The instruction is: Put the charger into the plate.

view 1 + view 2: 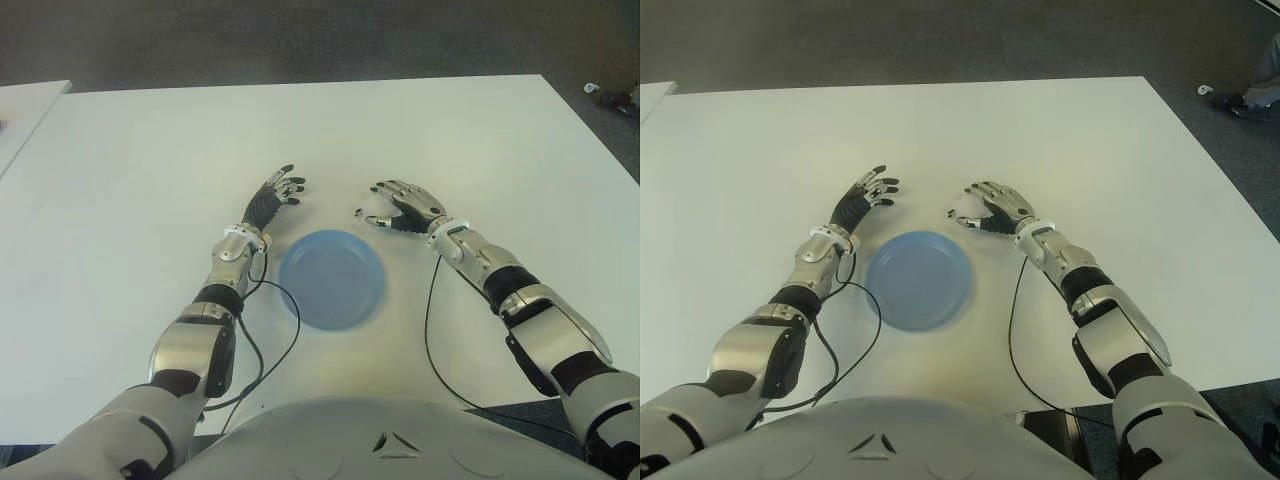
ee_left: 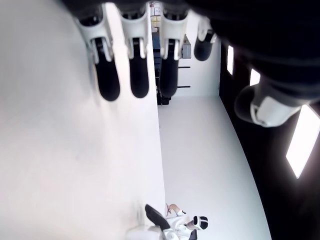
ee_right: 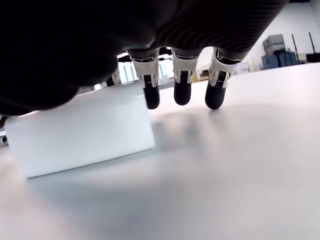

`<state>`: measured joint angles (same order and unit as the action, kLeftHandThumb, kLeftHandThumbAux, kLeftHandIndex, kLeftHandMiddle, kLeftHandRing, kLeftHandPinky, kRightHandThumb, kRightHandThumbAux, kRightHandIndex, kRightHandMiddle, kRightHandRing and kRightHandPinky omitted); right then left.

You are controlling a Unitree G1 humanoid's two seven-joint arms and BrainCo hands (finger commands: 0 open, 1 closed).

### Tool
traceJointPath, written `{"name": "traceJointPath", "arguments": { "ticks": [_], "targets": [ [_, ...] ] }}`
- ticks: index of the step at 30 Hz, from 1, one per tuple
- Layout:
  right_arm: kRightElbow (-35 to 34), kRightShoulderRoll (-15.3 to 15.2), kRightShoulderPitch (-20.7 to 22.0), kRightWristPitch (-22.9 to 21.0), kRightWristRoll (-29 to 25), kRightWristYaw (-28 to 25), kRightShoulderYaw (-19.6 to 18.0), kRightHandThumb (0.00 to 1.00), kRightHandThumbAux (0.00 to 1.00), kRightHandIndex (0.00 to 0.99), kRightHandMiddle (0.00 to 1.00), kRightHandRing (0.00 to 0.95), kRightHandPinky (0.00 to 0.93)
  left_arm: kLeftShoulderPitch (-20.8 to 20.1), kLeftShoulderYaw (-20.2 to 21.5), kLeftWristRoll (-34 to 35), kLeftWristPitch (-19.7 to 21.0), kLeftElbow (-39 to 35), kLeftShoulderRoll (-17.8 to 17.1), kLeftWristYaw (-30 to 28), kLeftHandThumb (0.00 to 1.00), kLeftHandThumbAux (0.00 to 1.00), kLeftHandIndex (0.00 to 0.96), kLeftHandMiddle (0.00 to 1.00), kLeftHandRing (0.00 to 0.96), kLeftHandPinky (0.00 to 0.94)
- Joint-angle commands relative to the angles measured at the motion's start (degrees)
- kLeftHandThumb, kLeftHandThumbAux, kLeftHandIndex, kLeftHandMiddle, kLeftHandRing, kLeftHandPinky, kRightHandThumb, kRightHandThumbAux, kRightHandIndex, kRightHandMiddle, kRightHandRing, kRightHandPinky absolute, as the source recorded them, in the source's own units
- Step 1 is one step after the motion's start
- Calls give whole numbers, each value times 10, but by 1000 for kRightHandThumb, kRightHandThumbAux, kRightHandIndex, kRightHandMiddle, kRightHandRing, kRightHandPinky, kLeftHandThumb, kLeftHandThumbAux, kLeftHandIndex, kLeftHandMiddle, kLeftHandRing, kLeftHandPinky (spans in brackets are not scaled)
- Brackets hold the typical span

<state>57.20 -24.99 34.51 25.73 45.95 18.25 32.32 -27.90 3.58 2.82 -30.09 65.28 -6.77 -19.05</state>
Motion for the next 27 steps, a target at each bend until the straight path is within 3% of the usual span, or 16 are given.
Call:
{"name": "traceJointPath", "arguments": {
  "ticks": [1,27],
  "targets": [
    [18,6,10,-3,10,15,10,281,97,0,0,0,0,32,-6,-12,32,23,-4,-7,0,414,55,241,258,277],
    [55,18,25,-7,26,101,25,246,113,0,0,0,0,29,-8,-14,32,25,-7,-3,0,405,60,245,260,275]
  ]
}}
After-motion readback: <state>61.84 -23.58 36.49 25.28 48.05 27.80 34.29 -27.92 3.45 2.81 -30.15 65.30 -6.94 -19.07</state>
